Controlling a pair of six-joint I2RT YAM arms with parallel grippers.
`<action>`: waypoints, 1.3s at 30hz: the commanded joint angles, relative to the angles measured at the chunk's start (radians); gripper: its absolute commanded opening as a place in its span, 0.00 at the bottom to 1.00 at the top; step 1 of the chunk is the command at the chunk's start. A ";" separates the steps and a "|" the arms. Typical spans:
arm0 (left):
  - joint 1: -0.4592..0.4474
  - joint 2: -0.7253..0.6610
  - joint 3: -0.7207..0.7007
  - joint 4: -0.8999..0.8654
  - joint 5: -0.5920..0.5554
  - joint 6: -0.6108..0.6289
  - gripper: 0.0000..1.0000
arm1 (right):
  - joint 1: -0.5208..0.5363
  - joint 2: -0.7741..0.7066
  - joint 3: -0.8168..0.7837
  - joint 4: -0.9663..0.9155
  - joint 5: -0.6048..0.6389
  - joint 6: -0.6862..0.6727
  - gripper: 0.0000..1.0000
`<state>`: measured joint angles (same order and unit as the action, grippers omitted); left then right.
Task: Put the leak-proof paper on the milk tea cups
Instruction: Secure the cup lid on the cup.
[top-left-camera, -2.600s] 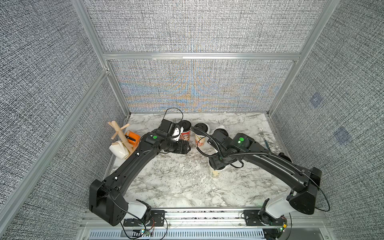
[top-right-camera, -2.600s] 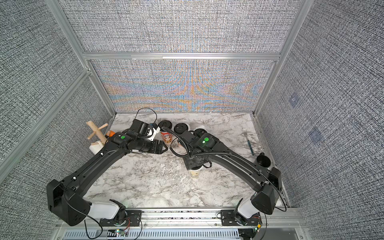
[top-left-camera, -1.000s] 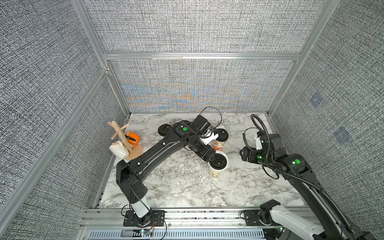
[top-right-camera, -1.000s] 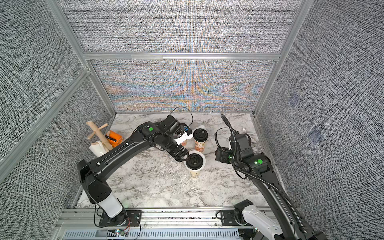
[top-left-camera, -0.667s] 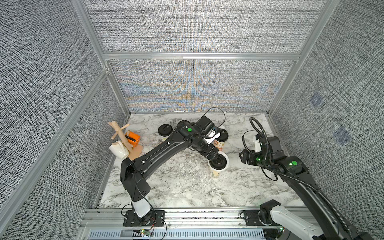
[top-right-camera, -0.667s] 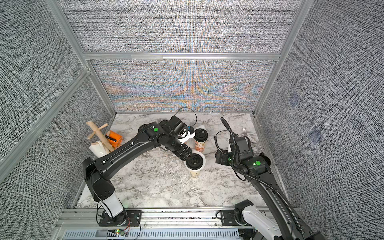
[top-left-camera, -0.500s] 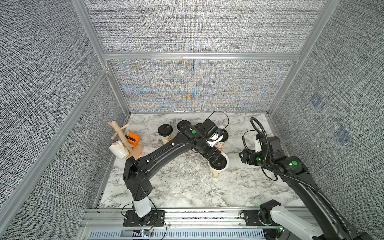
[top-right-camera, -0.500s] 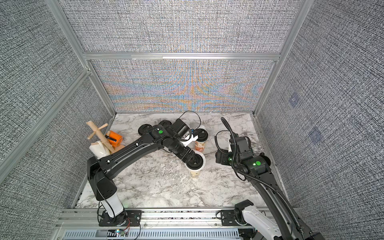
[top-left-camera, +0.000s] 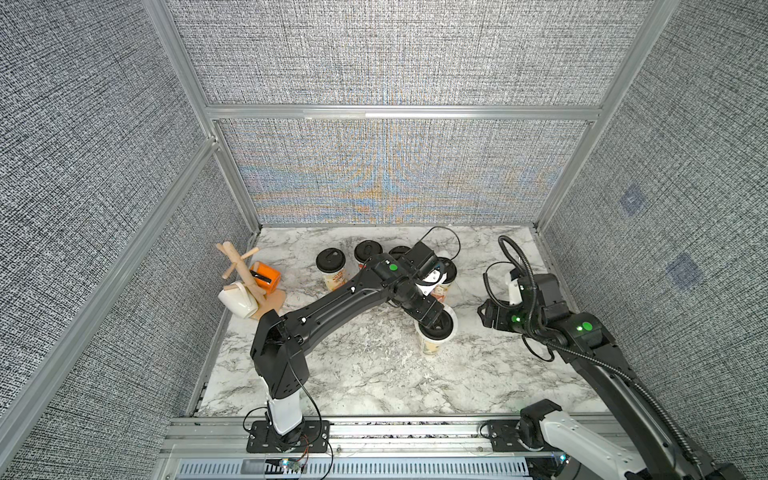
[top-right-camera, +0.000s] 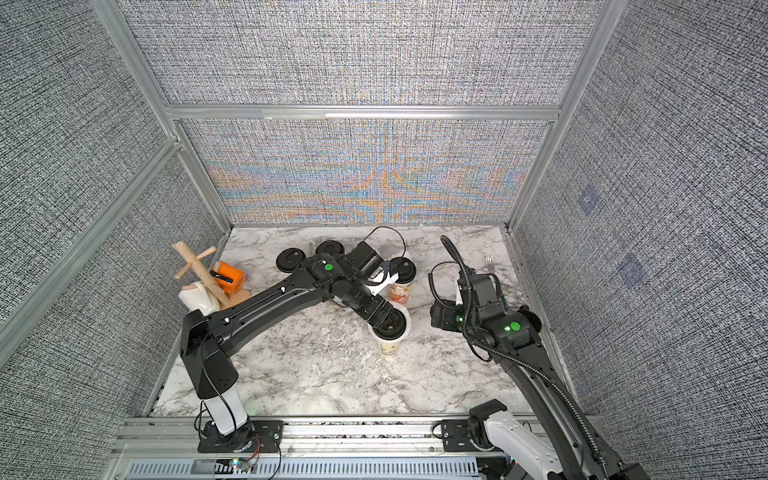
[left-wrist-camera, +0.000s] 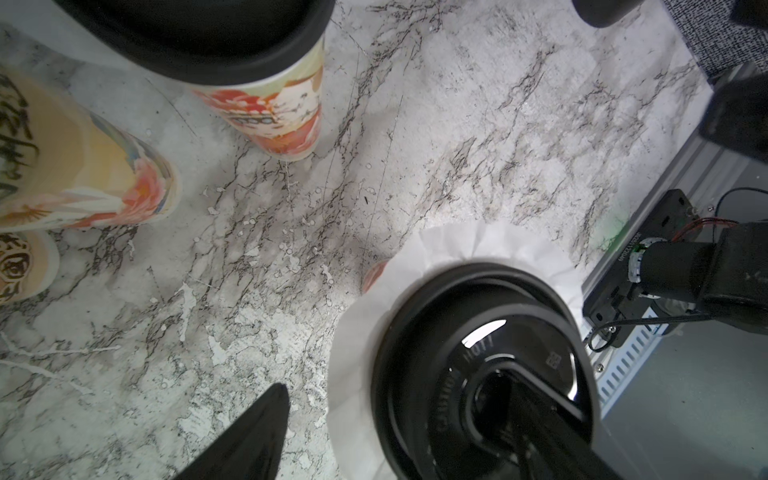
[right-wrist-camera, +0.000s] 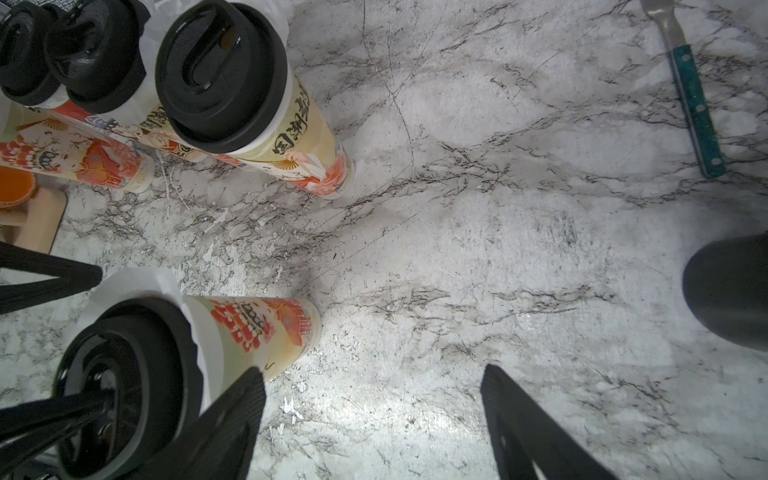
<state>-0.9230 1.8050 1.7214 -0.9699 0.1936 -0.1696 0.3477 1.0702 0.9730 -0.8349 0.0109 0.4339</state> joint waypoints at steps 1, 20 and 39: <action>0.000 0.010 -0.008 -0.004 -0.055 0.001 0.84 | 0.000 0.004 -0.001 0.020 -0.010 -0.007 0.83; -0.001 -0.040 -0.136 0.028 -0.066 -0.020 0.82 | 0.162 0.141 0.010 0.095 -0.051 0.029 0.72; 0.000 -0.076 -0.219 0.054 -0.072 -0.034 0.81 | 0.238 0.230 -0.011 0.147 -0.052 0.062 0.69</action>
<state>-0.9222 1.7164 1.5234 -0.7681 0.1932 -0.2287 0.5762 1.2812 0.9810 -0.7071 -0.0212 0.4782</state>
